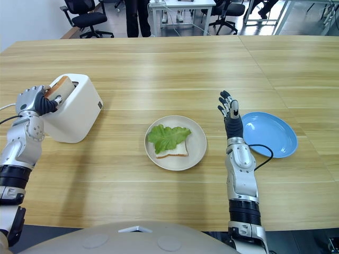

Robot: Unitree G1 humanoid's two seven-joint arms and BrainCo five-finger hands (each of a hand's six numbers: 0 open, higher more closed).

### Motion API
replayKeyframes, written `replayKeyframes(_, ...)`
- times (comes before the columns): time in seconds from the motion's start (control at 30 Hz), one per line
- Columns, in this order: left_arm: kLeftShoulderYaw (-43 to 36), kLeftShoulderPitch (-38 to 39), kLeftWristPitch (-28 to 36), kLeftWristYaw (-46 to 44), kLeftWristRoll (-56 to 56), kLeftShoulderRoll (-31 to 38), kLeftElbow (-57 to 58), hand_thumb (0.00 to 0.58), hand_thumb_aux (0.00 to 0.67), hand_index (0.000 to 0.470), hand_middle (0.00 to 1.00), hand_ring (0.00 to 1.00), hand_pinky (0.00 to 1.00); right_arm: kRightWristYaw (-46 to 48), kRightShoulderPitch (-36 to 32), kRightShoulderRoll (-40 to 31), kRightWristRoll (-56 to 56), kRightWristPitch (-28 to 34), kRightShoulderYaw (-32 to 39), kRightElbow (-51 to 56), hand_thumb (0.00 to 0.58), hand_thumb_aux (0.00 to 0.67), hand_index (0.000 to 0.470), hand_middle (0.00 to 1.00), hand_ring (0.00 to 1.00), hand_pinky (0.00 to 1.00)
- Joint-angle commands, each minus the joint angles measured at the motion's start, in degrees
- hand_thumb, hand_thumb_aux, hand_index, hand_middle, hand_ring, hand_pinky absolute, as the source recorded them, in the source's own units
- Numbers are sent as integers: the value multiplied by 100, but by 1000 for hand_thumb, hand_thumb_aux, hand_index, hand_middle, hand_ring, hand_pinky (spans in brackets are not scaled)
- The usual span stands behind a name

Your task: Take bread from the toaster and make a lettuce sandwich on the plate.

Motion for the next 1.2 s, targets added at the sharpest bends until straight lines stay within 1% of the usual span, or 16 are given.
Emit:
replayKeyframes(0.03,85,60,-75,144,-125,-12,-114,580,670,460,1000,1000,1000,-29,30,-33,-65,-23,30,122,0,0,0,0,0,0)
replayKeyframes(0.17,390,120,-349,450,-386,-35,-563,580,670,460,1000,1000,1000,-39,37,-44,-84,-36,46,152,0,0,0,0,0,0)
replayKeyframes(0.23,615,168,-490,745,-402,-2,-928,580,670,460,1000,1000,1000,-43,33,-47,-93,-42,51,177,0,0,0,0,0,0)
replayKeyframes(0.37,1353,415,-781,1417,-279,99,-2092,580,670,460,1000,1000,1000,-37,9,-56,-111,-50,57,210,0,0,0,0,0,0)
replayKeyframes(0.47,1897,538,-1000,1565,-368,56,-2977,580,670,460,1000,1000,1000,-35,-1,-60,-114,-54,50,229,0,0,0,0,0,0)
replayKeyframes(0.5,2003,546,-1079,1511,-481,20,-3192,580,670,460,1000,1000,1000,-37,-3,-60,-113,-53,48,231,0,0,0,0,0,0)
replayKeyframes(0.57,2051,481,-1220,1171,-1043,-147,-3530,580,670,460,1000,1000,1000,-41,-15,-60,-106,-53,42,250,0,0,0,0,0,0)
replayKeyframes(0.67,1762,387,-1351,541,-1922,-496,-3719,580,670,460,1000,1000,1000,-46,-44,-59,-92,-61,31,292,0,0,0,0,0,0)
replayKeyframes(0.77,1142,258,-1528,-295,-2834,-966,-3409,580,670,460,1000,1000,1000,-63,-83,-62,-69,-79,-6,348,0,0,0,0,0,0)
replayKeyframes(0.83,615,120,-1774,-1063,-3491,-1384,-2687,580,670,460,1000,1000,1000,-83,-103,-70,-41,-93,-58,387,0,0,0,0,0,0)
replayKeyframes(0.87,430,47,-1924,-1405,-3747,-1567,-2253,580,670,460,1000,1000,1000,-93,-119,-75,-30,-101,-82,414,0,0,0,0,0,0)
replayKeyframes(0.93,161,-130,-2012,-2100,-4175,-1877,-1384,580,670,460,1000,1000,1000,-105,-146,-91,-10,-121,-120,453,0,0,0,0,0,0)
replayKeyframes(1.0,44,-306,-1859,-2454,-4403,-2112,-770,580,670,460,1000,1000,1000,-107,-158,-108,10,-129,-150,458,0,0,0,0,0,0)
replayKeyframes(1.07,-195,-434,-1731,-2612,-4310,-2300,-316,580,670,460,1000,1000,1000,-115,-145,-118,18,-144,-180,449,0,0,0,0,0,0)
replayKeyframes(1.1,-380,-451,-1645,-2772,-4267,-2397,-174,580,670,460,1000,1000,1000,-121,-135,-118,21,-153,-194,454,0,0,0,0,0,0)
replayKeyframes(1.2,-889,-459,-1674,-3116,-4047,-2663,144,580,670,460,1000,1000,1000,-128,-122,-93,14,-175,-222,494,0,0,0,0,0,0)
